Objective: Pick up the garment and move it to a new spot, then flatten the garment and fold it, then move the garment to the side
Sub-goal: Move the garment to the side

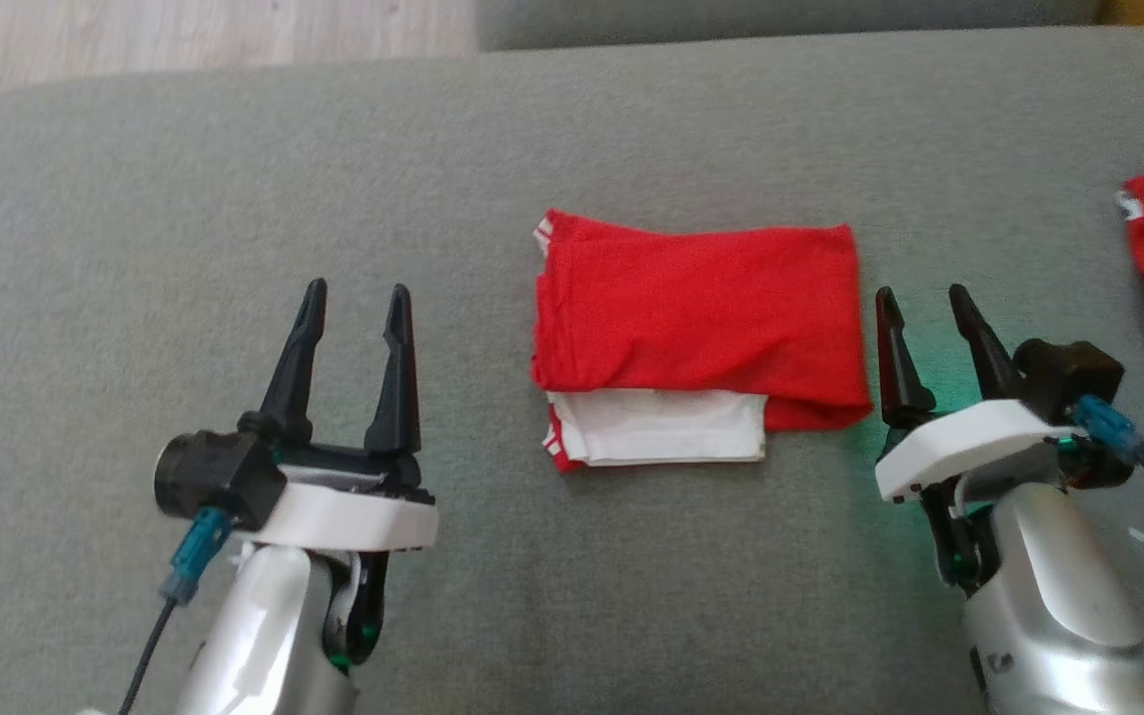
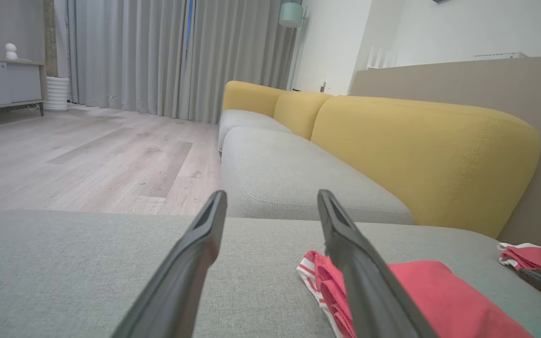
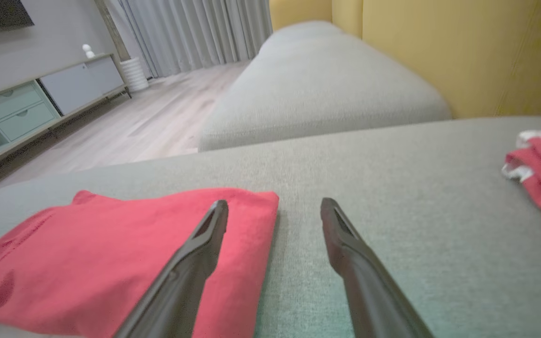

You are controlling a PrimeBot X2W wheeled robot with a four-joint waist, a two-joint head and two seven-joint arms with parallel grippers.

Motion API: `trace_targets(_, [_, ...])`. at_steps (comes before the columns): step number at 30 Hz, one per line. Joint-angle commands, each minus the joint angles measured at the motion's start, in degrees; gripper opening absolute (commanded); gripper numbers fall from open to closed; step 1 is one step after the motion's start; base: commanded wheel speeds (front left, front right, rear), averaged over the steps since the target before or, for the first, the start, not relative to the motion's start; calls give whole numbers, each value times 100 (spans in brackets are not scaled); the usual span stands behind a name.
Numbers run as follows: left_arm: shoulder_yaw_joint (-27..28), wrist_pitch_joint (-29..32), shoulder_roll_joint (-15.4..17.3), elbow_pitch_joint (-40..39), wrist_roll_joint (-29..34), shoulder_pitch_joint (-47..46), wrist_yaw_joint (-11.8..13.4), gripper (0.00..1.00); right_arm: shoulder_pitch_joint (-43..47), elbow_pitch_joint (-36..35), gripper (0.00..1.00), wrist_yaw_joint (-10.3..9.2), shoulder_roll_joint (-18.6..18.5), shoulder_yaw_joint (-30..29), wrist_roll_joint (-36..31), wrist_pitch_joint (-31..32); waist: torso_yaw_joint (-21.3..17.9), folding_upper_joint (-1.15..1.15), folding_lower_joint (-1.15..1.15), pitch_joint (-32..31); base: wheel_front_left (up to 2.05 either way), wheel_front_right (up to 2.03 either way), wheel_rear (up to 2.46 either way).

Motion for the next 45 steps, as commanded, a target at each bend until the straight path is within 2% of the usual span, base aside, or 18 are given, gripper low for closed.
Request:
trace_targets(1, [77,-29,36,-169,10,-255,15,100,-260,105,100,-4,2,175,71,54,171,0,-1,180,0,0,0])
trace_targets(12, [-94,-29,36,-98,-28,-457,33,100,-844,1459,100,-4,2,747,629,344,457,0,-1,417,0,0,0])
trace_targets(13, [-91,-29,36,-90,-28,-469,34,100,-884,1549,84,-4,2,801,630,328,463,0,-1,420,0,0,0])
trace_targets(14, [-88,-29,36,-83,-27,-477,36,100,-926,1630,36,-4,2,845,594,294,462,0,-1,419,0,0,0])
trace_targets(15, [-82,-29,36,-76,-22,-483,40,100,-967,1699,0,-4,2,884,535,238,453,0,-1,417,0,0,0])
trace_targets(23, [-104,-29,36,-84,39,-492,28,100,-1269,1927,0,-4,-137,937,-201,-248,103,0,-1,259,0,0,0])
trace_targets(29, [-268,-29,36,-150,26,-537,41,100,-1406,1699,0,-4,-506,1081,-564,-347,-336,0,-1,147,0,0,0])
trace_targets(35, [-611,-29,36,-232,-57,-677,89,100,-1588,1256,0,-4,-1188,1408,-612,-275,-813,0,-1,157,0,0,0])
trace_targets(45, [-953,-29,36,-390,-76,-1074,207,100,-2023,715,0,-4,-2679,1585,-21,219,-1342,0,-1,568,0,0,0])
